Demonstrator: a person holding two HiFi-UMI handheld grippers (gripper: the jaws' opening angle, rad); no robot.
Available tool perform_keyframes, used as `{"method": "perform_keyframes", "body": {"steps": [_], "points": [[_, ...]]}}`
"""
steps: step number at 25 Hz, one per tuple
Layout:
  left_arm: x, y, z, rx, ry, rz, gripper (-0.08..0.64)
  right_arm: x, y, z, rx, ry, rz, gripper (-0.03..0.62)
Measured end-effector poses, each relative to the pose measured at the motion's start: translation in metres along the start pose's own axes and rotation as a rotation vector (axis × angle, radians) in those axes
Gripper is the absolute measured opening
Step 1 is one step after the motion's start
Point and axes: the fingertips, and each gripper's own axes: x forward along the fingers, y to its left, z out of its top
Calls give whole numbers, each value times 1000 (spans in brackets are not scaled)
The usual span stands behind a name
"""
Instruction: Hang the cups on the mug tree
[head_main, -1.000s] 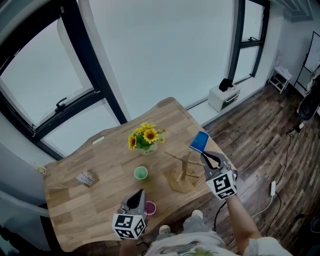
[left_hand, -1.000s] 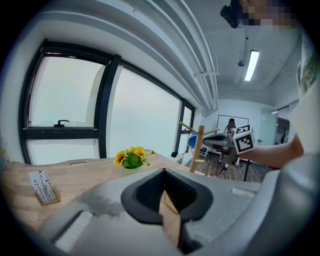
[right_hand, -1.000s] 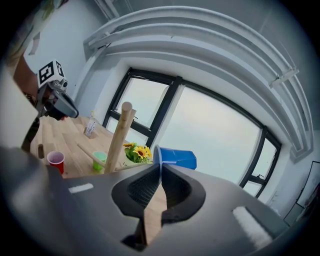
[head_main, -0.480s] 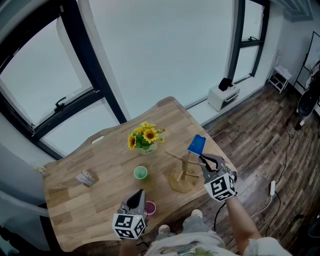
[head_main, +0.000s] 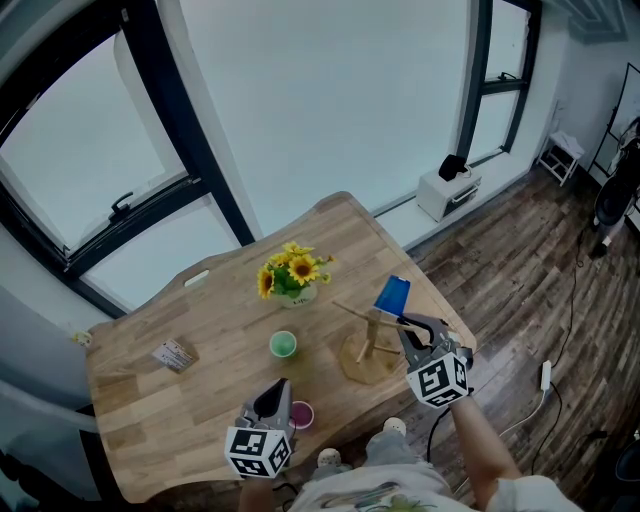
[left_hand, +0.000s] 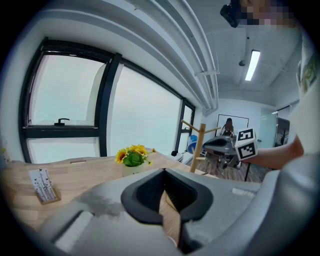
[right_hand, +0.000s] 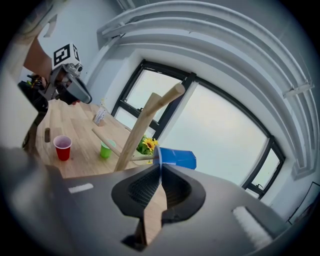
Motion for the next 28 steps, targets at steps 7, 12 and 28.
{"method": "perform_keyframes", "body": {"steps": [7,12,28], "points": [[-1,4,0,-2,4,-3,2,1,9,-1,-12,13,4,15],[1,5,-2,-1,5,-13,2,1,16,-4,-20,25,6,15],[2,8,-4,-11,6,-31,2,0,32,-10,-6,42,36,17]]}}
